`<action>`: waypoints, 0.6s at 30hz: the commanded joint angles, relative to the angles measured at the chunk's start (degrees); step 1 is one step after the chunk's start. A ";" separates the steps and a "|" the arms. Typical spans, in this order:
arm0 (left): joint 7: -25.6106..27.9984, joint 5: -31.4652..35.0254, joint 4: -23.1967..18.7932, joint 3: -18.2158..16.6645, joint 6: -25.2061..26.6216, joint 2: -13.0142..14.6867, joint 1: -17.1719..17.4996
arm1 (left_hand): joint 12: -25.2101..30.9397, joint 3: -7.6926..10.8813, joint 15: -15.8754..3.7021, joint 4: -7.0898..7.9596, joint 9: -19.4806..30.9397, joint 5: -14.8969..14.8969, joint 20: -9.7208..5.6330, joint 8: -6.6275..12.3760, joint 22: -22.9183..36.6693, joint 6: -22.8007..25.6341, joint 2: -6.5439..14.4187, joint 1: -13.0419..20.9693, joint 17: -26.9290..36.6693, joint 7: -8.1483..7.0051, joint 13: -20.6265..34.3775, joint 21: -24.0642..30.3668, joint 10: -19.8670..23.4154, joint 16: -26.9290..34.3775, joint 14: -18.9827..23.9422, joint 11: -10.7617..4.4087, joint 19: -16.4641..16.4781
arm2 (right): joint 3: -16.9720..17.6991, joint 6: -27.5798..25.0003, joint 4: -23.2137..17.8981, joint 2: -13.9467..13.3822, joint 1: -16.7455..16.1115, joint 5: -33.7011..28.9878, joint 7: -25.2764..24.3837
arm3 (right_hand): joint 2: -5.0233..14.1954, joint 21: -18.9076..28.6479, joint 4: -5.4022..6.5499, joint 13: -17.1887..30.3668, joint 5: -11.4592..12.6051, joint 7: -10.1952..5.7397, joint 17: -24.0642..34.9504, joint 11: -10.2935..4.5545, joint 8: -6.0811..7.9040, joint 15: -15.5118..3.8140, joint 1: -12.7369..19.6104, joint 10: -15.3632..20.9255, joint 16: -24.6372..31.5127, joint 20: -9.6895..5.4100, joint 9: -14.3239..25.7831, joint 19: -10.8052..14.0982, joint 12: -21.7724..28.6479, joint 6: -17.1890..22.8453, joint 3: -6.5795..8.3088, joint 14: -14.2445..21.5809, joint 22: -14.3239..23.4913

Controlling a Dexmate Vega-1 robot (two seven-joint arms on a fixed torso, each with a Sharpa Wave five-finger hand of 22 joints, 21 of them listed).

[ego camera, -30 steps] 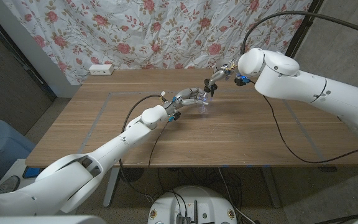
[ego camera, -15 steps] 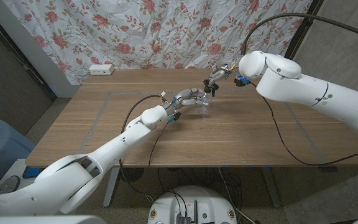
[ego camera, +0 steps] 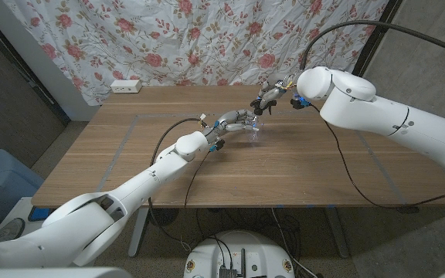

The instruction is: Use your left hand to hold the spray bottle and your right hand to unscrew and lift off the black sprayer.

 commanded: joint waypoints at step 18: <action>0.54 0.13 -1.92 -0.22 0.84 0.80 1.04 | 0.41 0.28 -7.74 0.20 -0.03 0.24 0.04 12.84 0.22 2.82 7.15 0.88 0.22 -2.26 8.34 0.24 6.69 -0.42 0.58 -5.78 0.42 | 7.08 5.53 0.76 0.84 -9.32 1.19 -9.71 | -0.21 0.49 0.71 0.17 0.32 -3.08 1.52 -4.96 4.43 -4.42 4.85 4.40 2.40 -2.79 -0.71 2.14 1.17 11.99 0.04 2.71 0.12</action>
